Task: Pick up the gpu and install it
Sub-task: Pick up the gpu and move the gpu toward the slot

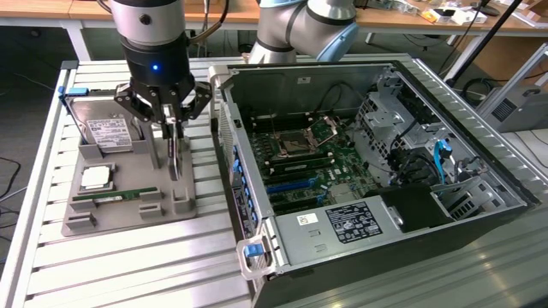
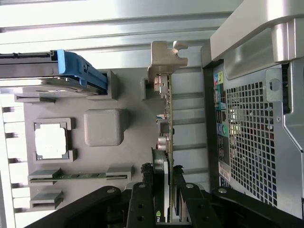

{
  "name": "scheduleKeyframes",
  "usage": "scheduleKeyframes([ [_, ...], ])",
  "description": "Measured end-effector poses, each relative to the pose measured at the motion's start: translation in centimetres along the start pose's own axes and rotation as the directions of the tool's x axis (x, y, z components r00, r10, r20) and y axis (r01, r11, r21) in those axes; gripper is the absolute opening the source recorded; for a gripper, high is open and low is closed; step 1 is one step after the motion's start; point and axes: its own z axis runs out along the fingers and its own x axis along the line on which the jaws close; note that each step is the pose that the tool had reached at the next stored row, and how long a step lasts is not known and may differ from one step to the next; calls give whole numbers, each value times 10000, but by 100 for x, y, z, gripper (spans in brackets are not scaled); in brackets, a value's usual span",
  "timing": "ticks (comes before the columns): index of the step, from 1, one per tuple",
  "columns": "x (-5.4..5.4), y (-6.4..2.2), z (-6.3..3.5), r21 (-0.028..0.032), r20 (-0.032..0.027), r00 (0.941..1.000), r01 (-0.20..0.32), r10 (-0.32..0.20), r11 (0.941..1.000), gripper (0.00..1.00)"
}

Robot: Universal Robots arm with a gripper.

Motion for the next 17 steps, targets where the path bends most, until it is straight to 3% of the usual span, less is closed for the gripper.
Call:
scheduleKeyframes([
  [17, -2, 2, -96, -13, -1, 10000, 0, 0, 10000, 27],
])
